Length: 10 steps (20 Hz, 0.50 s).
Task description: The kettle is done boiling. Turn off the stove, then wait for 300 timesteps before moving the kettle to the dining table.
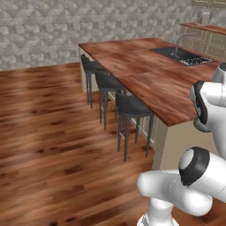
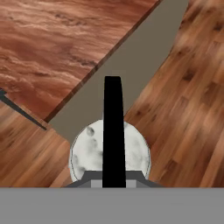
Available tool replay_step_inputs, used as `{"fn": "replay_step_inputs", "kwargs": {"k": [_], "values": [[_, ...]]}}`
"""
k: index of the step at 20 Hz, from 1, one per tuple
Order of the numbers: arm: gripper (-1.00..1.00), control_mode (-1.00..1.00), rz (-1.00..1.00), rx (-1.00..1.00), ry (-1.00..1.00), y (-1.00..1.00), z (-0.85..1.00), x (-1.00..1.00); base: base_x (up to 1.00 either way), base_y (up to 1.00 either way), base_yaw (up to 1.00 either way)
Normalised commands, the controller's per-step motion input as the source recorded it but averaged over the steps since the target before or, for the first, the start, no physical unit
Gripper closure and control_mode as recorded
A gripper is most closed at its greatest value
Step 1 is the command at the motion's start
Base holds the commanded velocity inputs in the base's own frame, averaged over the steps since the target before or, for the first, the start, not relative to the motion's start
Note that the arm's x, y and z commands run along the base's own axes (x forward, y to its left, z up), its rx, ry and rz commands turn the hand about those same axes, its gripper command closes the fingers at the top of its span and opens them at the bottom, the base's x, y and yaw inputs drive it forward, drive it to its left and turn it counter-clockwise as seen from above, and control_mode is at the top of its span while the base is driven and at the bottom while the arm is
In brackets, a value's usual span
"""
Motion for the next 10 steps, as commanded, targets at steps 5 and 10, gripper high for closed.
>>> {"fn": "replay_step_inputs", "kwargs": {"k": [5,10], "values": [[1.0,1.0,0.0,0.0,0.0,0.0,0.0,0.0,0.6,0.9,-0.41],[1.0,1.0,0.0,0.0,0.0,0.0,0.0,0.0,0.6,0.89,-0.42]]}}
